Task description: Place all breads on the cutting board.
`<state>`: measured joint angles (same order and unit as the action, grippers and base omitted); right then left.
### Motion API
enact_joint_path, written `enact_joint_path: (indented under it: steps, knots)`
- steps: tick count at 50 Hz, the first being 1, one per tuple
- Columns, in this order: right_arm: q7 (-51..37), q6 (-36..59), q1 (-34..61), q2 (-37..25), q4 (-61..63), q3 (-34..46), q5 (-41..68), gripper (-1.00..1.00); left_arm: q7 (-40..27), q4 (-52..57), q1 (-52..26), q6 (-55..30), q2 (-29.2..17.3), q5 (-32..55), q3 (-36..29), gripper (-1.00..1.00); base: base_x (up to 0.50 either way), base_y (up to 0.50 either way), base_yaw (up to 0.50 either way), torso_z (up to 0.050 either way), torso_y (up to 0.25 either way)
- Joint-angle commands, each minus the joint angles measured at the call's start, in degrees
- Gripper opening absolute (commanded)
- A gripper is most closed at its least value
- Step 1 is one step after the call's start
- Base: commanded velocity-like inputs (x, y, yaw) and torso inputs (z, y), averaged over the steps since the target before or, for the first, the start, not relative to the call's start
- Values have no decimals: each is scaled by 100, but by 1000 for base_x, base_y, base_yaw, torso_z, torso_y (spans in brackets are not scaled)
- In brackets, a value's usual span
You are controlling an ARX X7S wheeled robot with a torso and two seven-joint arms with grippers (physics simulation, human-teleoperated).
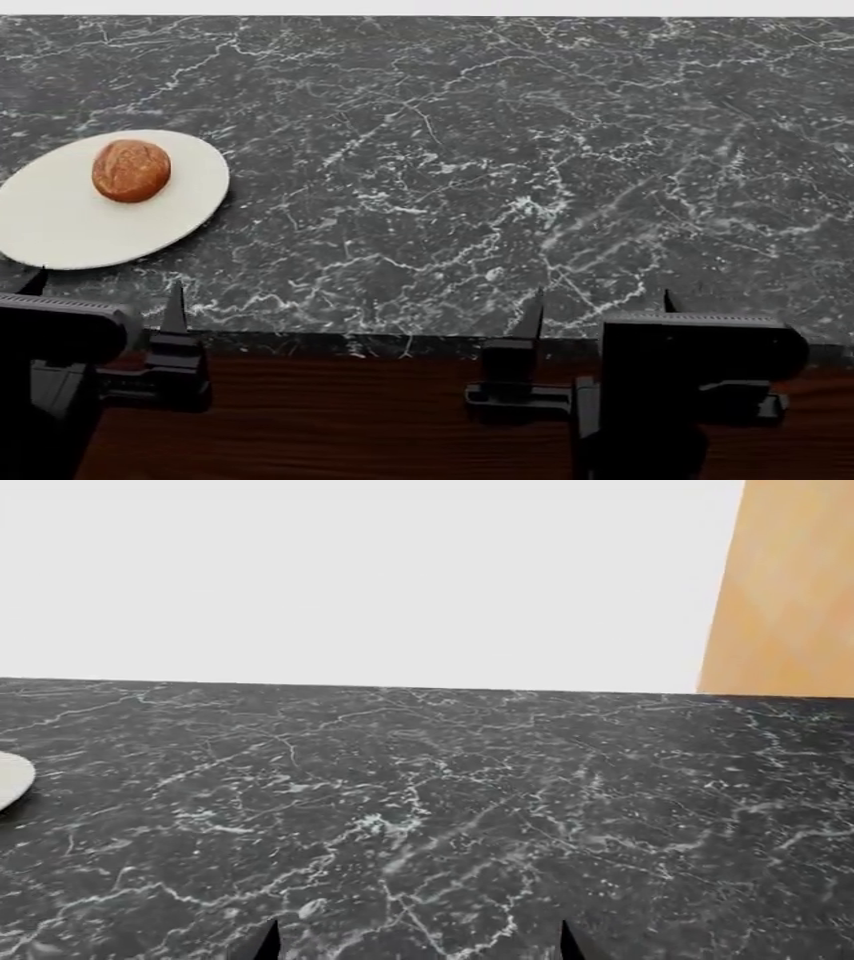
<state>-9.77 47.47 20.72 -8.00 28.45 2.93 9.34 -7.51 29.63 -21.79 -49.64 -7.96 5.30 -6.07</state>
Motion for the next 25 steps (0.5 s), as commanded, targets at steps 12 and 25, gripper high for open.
enact_joint_path:
  steps: [12,25]
  knots:
    - [-9,310,36,21,223,-178,383,100,-139,128,-86,-178,-121,1,-72,100,-154,500,0,0,0]
    - [-20,328,55,-82,393,-89,439,100,-184,164,-79,-142,-171,41,-60,100,-175,500,0,0,0]
